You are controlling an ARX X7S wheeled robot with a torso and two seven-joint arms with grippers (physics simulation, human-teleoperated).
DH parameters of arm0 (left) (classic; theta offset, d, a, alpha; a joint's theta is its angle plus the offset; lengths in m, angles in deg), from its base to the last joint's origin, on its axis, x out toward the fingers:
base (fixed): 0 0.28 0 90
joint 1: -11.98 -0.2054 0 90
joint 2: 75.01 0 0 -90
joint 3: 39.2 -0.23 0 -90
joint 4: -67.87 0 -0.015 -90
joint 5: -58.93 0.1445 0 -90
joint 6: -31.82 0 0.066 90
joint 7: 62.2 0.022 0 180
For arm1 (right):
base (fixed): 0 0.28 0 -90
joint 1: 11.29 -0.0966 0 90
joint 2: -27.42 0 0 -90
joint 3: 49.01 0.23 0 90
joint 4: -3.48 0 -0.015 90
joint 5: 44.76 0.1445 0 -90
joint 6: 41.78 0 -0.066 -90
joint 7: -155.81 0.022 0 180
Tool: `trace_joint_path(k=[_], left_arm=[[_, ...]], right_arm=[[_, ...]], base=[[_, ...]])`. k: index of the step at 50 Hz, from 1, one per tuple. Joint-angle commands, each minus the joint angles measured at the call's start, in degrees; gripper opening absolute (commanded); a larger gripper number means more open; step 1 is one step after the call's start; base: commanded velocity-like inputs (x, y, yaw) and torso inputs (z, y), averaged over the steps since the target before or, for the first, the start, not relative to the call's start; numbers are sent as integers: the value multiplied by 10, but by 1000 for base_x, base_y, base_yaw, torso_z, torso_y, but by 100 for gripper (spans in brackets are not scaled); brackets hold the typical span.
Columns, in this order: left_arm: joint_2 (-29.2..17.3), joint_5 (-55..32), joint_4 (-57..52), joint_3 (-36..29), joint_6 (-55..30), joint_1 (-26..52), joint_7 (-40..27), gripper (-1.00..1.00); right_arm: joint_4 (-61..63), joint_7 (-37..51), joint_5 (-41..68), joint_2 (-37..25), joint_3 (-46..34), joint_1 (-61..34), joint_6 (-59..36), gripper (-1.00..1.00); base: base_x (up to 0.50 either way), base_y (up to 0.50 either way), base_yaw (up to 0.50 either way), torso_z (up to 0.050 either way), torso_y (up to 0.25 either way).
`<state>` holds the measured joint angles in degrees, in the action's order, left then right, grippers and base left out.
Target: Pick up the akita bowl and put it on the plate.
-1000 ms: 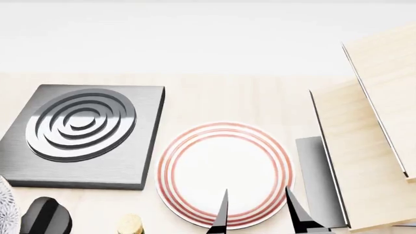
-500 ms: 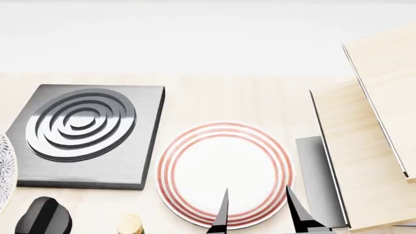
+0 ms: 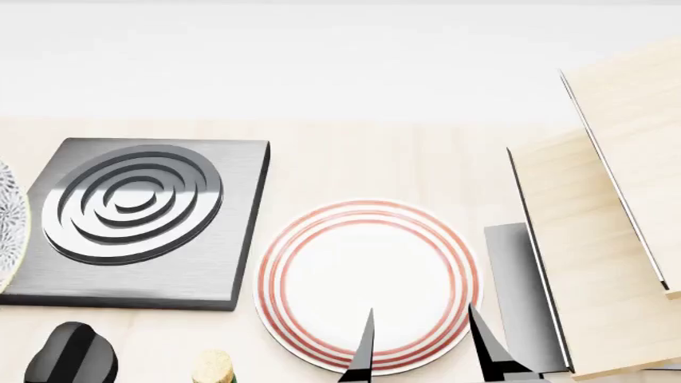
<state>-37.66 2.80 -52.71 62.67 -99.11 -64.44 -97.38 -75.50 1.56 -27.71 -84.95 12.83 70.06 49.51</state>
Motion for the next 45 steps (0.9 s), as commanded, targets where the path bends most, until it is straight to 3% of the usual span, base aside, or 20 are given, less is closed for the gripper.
trace_joint_path(k=[1, 21, 45], left_arm=[[-6, -13, 27, -39, -32, 92, -11, -100], [19, -22, 90, -106, -71, 229, -2, -100], [93, 6, 211, -195, -109, 414, 10, -100]], right_arm=[[-1, 0, 1, 0, -1, 0, 3, 100], [-7, -1, 2, 0, -4, -1, 5, 100], [-4, -1, 6, -3, -5, -1, 7, 100]], base=[[0, 0, 0, 0, 0], [0, 0, 0, 0, 1], [0, 0, 0, 0, 0]])
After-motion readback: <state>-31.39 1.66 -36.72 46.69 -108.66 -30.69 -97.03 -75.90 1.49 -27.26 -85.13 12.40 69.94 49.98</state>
